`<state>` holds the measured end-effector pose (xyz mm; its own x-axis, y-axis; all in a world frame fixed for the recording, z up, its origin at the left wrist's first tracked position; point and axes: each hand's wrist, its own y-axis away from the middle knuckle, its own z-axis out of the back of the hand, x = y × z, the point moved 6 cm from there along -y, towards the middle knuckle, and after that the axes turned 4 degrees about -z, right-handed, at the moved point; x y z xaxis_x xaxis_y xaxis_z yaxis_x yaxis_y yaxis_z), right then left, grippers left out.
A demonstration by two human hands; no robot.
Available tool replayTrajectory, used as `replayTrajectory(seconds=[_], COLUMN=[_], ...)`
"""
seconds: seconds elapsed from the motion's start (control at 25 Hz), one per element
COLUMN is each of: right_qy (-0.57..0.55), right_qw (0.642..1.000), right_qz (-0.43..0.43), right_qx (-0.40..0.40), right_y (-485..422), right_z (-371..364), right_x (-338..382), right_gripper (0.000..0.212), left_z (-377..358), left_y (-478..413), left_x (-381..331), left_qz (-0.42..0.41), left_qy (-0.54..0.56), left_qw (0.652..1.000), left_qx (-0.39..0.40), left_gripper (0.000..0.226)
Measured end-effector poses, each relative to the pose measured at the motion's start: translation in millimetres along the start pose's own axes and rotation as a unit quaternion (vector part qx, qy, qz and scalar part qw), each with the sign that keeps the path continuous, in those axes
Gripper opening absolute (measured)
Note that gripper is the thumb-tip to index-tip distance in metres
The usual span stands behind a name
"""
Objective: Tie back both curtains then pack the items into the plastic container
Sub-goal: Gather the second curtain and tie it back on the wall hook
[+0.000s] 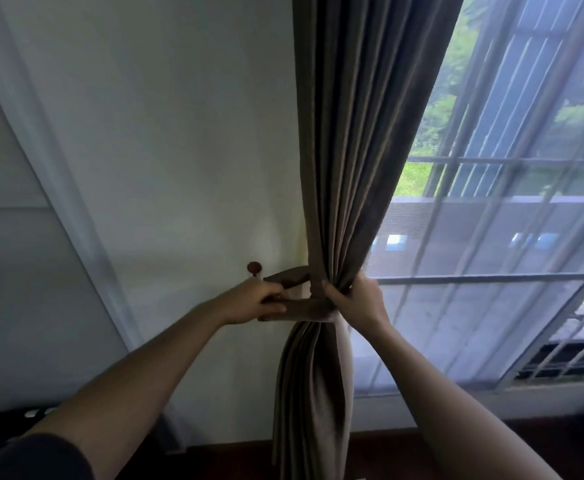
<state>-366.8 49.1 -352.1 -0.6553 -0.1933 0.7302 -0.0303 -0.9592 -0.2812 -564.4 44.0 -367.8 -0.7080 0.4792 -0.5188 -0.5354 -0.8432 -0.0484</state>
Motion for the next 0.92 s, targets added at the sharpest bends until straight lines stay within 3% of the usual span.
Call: replayTrajectory(seconds=[0.12,0.24,0.36,0.44,0.68,0.92], right_qy=[-0.005,-0.008,-0.004,-0.003,-0.006,0.014], right_qw=[1.0,1.0,1.0,0.999,0.998,0.998], right_qz=[-0.007,-0.015,-0.018,-0.013,-0.009,0.003], right_qx=[-0.017,-0.019,-0.02,-0.029,-0.06,-0.06], right_y=[3,5,8,10,7,8], right_z=[-2,2,6,5,-10,-17], right_x=[4,1,0,3,15,20], right_gripper=[0.032,0.027,0.02,0.021,0.026,0.028], left_z=[0,-6,-4,-4,7,3], left_y=[5,14,22,23,19,4], left_x=[10,25,51,62,100,104], left_qz=[0.016,0.057,0.097,0.109,0.182,0.245], left_qy=[-0.015,0.139,0.333,0.381,0.378,0.312], left_qw=[1.0,0.989,0.934,0.909,0.839,0.838], left_qx=[0.021,-0.011,-0.084,-0.13,-0.348,-0.375], left_gripper=[0.018,0.006,0.019,0.019,0.01,0.015])
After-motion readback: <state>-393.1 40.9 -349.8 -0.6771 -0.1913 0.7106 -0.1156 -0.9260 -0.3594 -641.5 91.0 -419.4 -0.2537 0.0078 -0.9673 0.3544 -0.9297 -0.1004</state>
